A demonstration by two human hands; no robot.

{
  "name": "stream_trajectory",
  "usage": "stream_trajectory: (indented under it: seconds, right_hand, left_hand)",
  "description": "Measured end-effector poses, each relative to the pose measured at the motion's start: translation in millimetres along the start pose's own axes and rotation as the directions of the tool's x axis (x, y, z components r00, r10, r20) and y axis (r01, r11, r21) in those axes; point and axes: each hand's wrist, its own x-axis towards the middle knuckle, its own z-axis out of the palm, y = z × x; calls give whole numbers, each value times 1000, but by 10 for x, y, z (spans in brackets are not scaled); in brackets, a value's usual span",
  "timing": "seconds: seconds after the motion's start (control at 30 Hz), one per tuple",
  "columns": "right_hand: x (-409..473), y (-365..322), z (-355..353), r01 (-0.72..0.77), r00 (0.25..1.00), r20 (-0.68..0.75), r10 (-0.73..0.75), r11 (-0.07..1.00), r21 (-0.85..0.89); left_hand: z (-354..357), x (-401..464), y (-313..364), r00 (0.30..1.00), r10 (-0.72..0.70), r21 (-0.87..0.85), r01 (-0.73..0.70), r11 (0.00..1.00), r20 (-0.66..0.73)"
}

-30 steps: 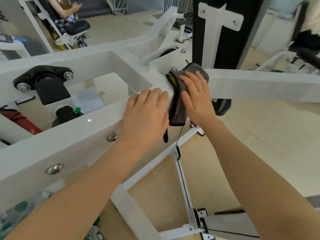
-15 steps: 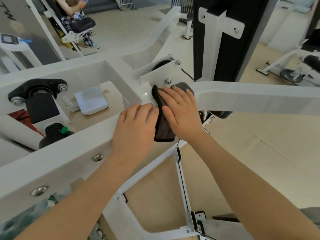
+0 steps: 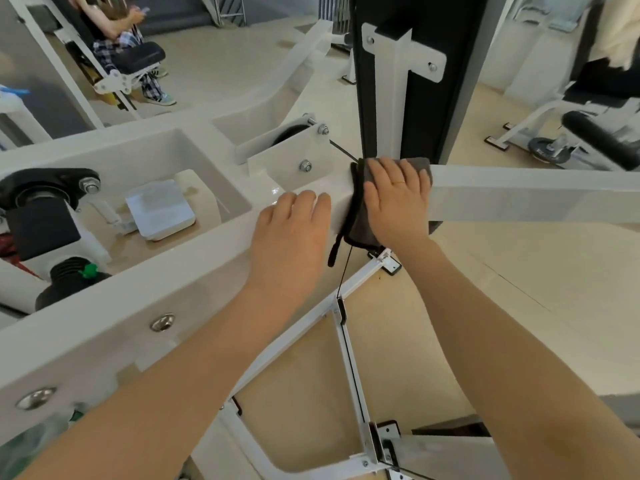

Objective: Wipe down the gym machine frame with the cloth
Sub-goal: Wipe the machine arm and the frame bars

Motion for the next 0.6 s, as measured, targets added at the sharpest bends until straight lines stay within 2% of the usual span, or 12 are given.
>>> stream_trajectory:
  seconds: [0.1, 0.2, 0.47, 0.53, 0.6]
  right_hand:
    - [-70, -70, -10, 195, 979, 46, -198, 980, 47]
    - [-6, 167, -54, 250, 968, 37, -249, 968, -17]
    - [184, 1092, -221, -44, 998, -57, 41, 998, -52]
    - [246, 1119, -254, -126, 990, -70, 120, 988, -87]
    - [354, 968, -234, -123, 992, -55, 117, 985, -117]
  left_hand:
    - [68, 187, 179, 999, 35, -28, -34, 999, 36]
    - [189, 333, 258, 995, 58, -55, -54, 997, 84]
    - [468, 729, 434, 990, 42, 0, -42, 999, 135]
    - [482, 770, 396, 991, 30, -37, -26, 999, 128]
    - [474, 784, 365, 992, 28, -101, -16, 995, 122]
